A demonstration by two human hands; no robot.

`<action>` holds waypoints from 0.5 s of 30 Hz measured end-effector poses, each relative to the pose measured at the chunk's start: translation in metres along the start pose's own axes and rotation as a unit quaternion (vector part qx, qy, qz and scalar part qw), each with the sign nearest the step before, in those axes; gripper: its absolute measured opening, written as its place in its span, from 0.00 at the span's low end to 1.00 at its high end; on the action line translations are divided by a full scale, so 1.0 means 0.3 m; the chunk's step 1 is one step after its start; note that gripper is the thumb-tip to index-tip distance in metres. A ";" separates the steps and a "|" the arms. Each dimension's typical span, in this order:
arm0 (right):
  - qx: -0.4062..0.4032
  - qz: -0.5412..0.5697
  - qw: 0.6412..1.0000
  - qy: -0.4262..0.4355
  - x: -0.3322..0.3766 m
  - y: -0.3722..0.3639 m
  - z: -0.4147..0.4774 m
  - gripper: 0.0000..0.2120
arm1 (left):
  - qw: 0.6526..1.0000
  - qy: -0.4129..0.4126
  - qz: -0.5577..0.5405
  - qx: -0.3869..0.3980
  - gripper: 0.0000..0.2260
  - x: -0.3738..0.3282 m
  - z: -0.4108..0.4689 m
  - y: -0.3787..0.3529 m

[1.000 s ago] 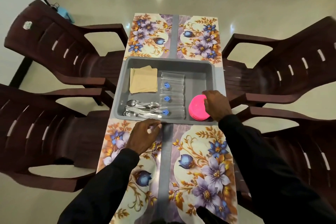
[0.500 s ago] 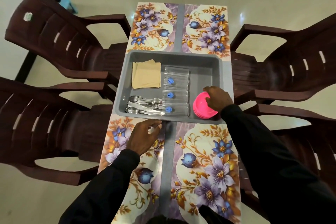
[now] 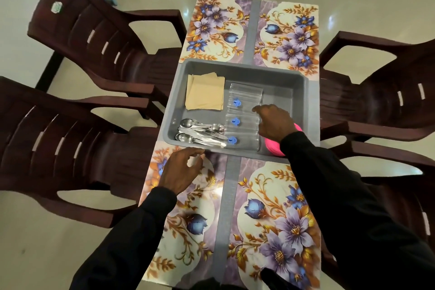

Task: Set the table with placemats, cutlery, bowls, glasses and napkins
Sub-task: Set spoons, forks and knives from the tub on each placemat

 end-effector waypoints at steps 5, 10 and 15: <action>0.032 0.010 0.999 0.035 0.141 -0.041 0.083 0.22 | 1.000 0.003 -0.007 -0.030 0.07 0.038 -0.006 0.060; 0.047 0.001 0.996 0.078 0.283 -0.132 0.195 0.19 | 0.998 0.006 -0.020 -0.055 0.06 0.097 -0.008 0.121; 0.062 -0.046 0.992 0.104 0.419 -0.203 0.302 0.12 | 0.998 0.005 -0.021 -0.056 0.08 0.166 -0.014 0.165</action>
Point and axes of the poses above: each hand's wrist, its own z-axis towards the middle knuckle, its own y-axis out of the back of the hand, x = y × z, the point moved 4 cm from there along z, towards the middle knuckle, and after that the axes turned 15 degrees about x, right-handed, at the moved point
